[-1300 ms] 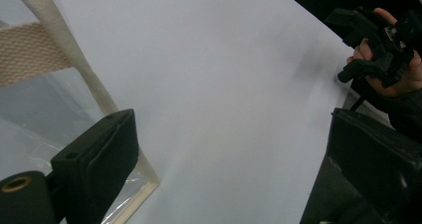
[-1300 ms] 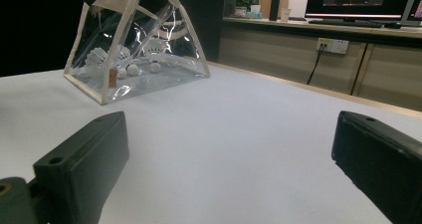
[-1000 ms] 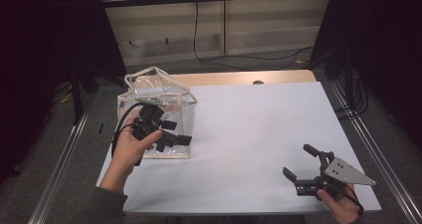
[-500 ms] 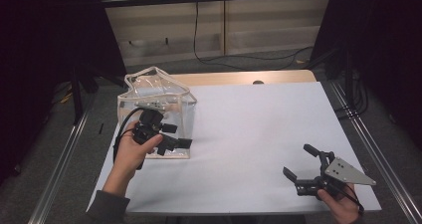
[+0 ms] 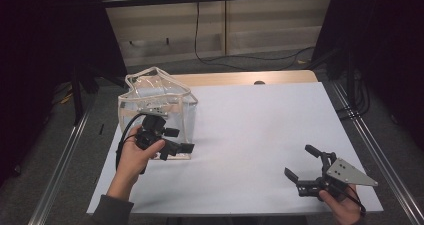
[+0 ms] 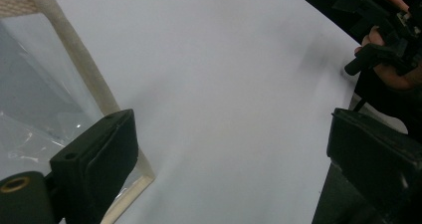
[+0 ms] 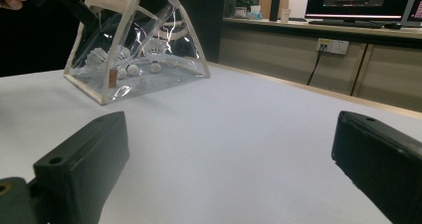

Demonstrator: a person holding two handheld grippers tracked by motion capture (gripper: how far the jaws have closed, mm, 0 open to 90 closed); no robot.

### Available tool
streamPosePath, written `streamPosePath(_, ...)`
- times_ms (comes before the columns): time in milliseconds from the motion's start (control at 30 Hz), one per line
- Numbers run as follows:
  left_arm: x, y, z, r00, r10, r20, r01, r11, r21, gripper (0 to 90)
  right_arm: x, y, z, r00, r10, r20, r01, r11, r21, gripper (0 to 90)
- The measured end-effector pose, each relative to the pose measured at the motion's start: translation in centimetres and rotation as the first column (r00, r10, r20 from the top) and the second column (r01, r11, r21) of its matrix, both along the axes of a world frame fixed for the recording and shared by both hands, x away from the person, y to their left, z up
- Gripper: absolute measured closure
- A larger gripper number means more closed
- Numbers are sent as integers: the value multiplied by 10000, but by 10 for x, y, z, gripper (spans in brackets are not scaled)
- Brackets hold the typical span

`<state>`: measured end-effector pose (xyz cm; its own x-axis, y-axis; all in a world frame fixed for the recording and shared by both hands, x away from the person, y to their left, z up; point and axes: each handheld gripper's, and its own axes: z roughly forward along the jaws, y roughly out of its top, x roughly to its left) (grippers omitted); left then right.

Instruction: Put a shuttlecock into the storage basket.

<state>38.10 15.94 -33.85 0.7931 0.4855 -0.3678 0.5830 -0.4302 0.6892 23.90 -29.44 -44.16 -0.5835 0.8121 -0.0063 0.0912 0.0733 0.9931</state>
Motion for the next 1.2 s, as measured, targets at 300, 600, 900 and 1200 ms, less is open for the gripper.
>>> streamPosePath(300,-2,1,-7,9998,152,100,-152,9999,-66,58,0,0,0,10000,12,12,-12,10000,-13,13)
streamPosePath(600,-5,3,-15,9994,254,216,-252,9996,-109,56,0,0,0,10000,35,55,-35,10000,-4,13)
streamPosePath(900,-7,6,-20,9980,490,406,-483,9987,-181,53,0,0,0,10000,31,33,-31,10000,-8,13)
streamPosePath(1200,-10,7,-25,9966,575,586,-571,9983,-85,51,0,1,0,10000,53,35,-53,10000,-10,13)
